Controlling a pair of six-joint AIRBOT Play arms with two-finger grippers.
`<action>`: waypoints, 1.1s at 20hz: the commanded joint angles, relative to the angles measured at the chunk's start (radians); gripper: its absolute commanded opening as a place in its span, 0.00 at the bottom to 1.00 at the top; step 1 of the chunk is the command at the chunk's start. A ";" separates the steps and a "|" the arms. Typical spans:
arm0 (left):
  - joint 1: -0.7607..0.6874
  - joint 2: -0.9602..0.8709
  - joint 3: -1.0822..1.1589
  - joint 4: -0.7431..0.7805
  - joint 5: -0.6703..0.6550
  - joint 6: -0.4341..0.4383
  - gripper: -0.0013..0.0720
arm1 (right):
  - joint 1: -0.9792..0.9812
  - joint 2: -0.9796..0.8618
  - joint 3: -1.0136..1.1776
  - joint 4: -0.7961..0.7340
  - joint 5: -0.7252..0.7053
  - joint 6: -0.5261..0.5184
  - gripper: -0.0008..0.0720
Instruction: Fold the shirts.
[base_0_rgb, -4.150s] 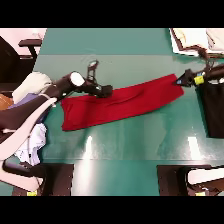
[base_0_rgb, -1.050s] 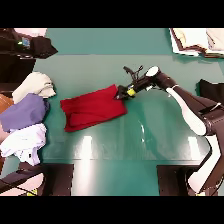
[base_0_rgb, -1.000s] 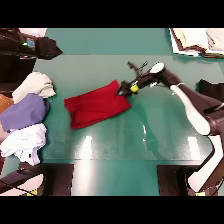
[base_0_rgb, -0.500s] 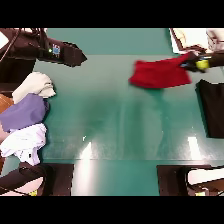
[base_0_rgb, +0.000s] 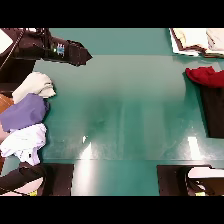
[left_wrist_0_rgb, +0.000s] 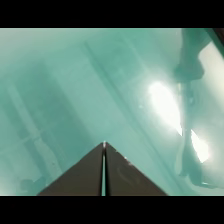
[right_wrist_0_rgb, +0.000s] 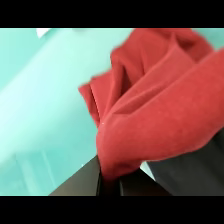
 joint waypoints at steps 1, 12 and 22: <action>-0.001 -0.001 0.000 0.000 0.008 -0.020 0.05 | -0.025 0.003 0.042 0.055 -0.055 -0.024 0.04; -0.001 -0.001 0.000 0.006 -0.045 -0.015 0.05 | -0.076 0.042 0.294 -0.022 0.162 -0.029 0.04; -0.001 -0.001 0.000 0.016 -0.058 -0.014 0.05 | -0.235 0.267 -0.209 -0.215 0.333 -0.020 0.05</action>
